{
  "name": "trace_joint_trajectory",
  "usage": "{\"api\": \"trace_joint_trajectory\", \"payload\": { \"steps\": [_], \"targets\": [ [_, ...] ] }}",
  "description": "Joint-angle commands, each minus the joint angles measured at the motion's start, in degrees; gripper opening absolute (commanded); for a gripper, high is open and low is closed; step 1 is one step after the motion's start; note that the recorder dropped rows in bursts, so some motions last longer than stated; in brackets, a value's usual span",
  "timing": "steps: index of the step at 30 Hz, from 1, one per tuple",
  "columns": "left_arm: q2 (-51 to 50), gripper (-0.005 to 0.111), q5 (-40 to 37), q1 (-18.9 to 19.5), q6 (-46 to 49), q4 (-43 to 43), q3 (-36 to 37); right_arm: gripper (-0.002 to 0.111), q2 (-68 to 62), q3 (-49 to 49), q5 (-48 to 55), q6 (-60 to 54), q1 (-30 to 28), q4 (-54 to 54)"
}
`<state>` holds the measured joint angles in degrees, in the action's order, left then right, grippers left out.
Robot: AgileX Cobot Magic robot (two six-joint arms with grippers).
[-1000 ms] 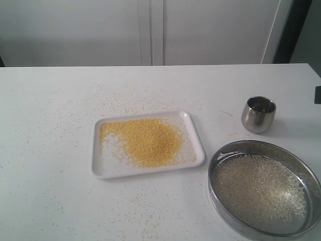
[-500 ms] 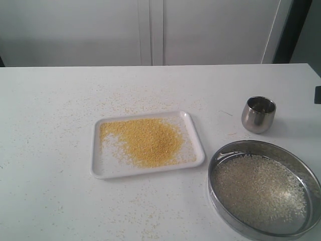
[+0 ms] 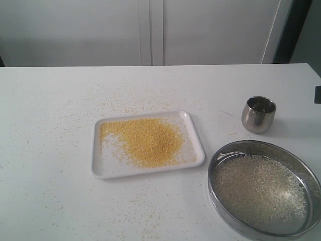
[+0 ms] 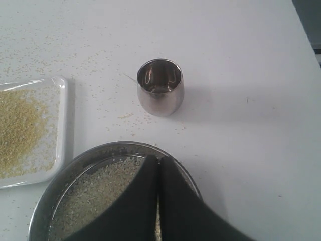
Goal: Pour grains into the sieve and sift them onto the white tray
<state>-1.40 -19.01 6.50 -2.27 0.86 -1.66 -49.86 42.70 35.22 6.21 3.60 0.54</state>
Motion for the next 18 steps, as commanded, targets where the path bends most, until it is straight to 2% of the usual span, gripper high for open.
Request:
{"api": "trace_joint_trajectory", "payload": {
  "steps": [1,18],
  "targets": [
    [1.4,0.0,-1.75,0.24,0.92,-0.86,0.44,0.0,0.08,-0.29,-0.55,0.08,-0.16,-0.13],
    [1.4,0.0,-0.52,0.24,0.79,-0.86,1.66,0.0,0.08,-0.29,-0.55,0.08,-0.16,-0.13]
  ]
}}
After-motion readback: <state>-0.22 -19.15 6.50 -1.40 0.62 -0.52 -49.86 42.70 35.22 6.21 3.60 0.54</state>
